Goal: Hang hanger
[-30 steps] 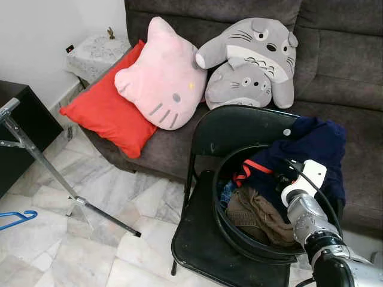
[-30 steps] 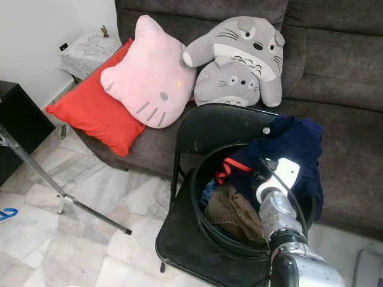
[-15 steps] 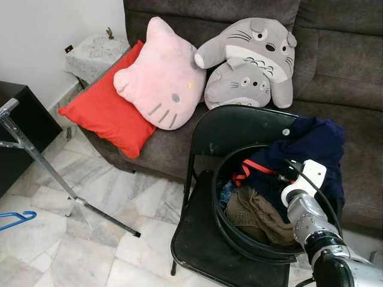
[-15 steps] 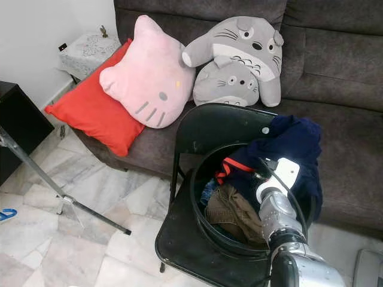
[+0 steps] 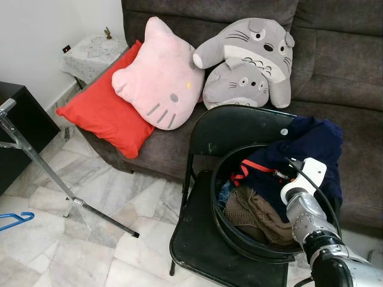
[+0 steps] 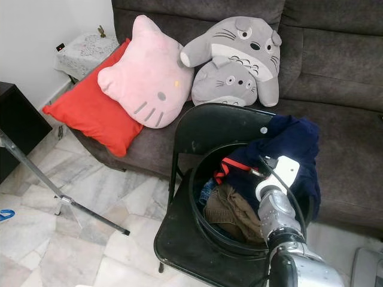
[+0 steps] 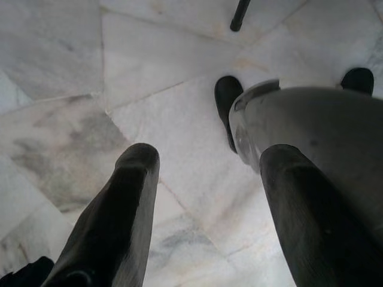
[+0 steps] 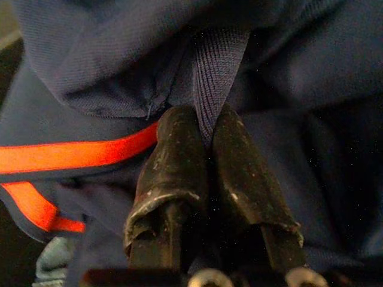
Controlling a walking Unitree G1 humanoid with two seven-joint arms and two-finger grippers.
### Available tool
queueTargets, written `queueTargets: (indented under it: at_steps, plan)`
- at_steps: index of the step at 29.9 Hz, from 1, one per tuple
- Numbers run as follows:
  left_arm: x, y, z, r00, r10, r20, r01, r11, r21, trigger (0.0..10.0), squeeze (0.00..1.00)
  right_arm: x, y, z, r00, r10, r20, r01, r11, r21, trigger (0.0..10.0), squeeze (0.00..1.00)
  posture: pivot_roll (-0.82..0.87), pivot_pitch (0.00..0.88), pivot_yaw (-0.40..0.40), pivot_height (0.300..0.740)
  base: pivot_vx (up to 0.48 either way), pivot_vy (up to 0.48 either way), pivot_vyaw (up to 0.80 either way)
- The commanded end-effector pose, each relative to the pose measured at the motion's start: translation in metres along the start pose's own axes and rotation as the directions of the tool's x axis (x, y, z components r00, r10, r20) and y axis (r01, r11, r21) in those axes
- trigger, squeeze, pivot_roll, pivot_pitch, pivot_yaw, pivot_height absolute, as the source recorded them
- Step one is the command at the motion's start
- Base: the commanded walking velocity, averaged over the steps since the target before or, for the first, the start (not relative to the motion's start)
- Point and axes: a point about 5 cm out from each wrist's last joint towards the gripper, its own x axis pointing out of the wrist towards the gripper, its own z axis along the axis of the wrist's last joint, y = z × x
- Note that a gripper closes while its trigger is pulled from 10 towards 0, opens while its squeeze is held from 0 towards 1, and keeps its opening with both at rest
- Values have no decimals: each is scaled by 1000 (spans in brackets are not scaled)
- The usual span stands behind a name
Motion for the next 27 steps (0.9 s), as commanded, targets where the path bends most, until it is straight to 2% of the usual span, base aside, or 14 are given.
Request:
queueTargets:
  at_steps: [1, 5, 9, 11, 12, 19, 20, 27]
  plan:
    - [-2, -1, -12, 999, 5, -50, -5, 1000, 1, 10000, 0, 2, 9, 11, 998, 26, 51, -27, 1000, 7, 0, 0, -8, 184, 31, 740, 0, 0, 0]
    - [-1, -5, -11, 999, 1, -47, -1, 1000, -9, 10000, 0, 2, 20, 18, 994, 60, 91, -61, 998, 2, 0, 0, -14, 178, 18, 740, 0, 0, 0]
    - [-1, -8, -10, 999, -1, -48, 0, 1000, -17, 10000, 0, 2, 41, 37, 977, 133, 168, -127, 991, -48, 0, 0, -22, 170, 10, 740, 0, 0, 0]
    - [0, -8, -10, 999, -1, -49, 0, 1000, -18, 10000, 0, 2, 43, 40, 973, 142, 179, -136, 989, -51, 0, 0, -24, 168, 8, 740, 0, 0, 0]
    - [0, -8, -10, 999, -2, -49, 1, 1000, -21, 10000, 0, 2, 52, 50, 962, 173, 210, -162, 985, -68, 0, 0, -26, 164, 5, 740, 0, 0, 0]
    - [1, -15, -8, 999, -9, -46, 8, 1000, -27, 10000, 0, -8, 87, 82, 902, 290, 319, -256, 956, -145, 0, 0, -35, 145, -5, 740, 0, 0, 0]
    - [1, -15, -8, 999, -9, -46, 8, 1000, -27, 10000, 0, -8, 87, 82, 902, 290, 319, -256, 956, -145, 0, 0, -35, 145, -5, 740, 0, 0, 0]
    - [3, -28, -6, 999, -26, -44, 24, 999, -28, 10000, 0, -27, 118, 112, 817, 395, 420, -317, 916, -245, 0, 0, -40, 130, -11, 740, 0, 0, 0]
